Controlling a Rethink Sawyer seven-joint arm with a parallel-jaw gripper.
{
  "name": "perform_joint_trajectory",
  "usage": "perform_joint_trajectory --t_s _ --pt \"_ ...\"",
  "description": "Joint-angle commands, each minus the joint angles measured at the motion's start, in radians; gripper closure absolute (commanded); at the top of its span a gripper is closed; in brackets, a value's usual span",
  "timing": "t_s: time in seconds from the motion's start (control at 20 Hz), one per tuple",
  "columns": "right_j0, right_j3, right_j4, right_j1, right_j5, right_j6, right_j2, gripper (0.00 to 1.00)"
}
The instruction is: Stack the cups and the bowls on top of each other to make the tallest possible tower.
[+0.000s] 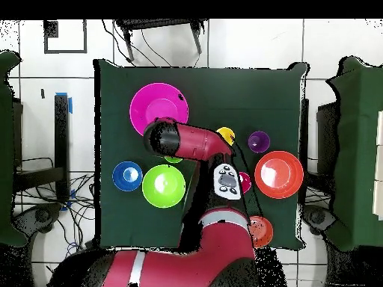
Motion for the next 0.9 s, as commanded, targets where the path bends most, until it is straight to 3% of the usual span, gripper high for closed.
perform_joint_trajectory --t_s 0.05,0.35,0.65,0.9 --pt "-0.052 -0.015 -0.012 0.014 -0.049 0.092 0.108 0.0" --pt "-0.068 -0.009 -0.02 0.01 -0.039 0.081 0.124 0.0" --pt "-0.125 -0.048 -0.059 0.108 -0.104 0.03 0.179 0.0" --pt "-0.137 -0.047 -0.073 0.134 -0.132 0.032 0.195 0.0"
